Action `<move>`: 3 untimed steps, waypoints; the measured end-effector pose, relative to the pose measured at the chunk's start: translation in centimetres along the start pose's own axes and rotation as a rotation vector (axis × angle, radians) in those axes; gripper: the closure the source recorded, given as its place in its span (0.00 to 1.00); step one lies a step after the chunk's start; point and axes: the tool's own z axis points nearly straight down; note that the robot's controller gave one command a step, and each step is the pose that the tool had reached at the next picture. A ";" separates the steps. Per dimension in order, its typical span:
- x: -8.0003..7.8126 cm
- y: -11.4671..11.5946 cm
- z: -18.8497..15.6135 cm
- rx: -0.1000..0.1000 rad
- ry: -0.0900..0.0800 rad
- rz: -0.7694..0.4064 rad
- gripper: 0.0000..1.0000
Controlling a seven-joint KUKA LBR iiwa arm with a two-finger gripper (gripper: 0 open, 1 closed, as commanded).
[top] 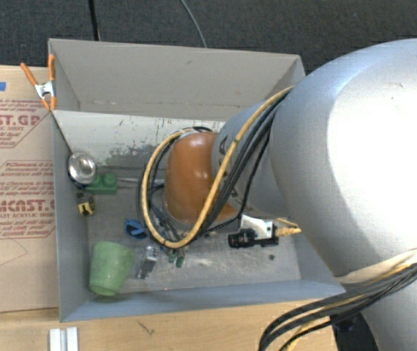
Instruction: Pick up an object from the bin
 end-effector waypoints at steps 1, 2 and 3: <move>-5.1 7.9 0.8 0.011 0.015 -0.398 0.00; -5.0 8.4 0.6 0.000 0.011 -0.394 1.00; -6.4 7.3 -5.4 0.000 0.013 -0.381 1.00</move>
Offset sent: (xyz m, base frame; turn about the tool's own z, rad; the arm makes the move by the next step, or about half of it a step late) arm 0.0707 0.0629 -0.0087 -0.3954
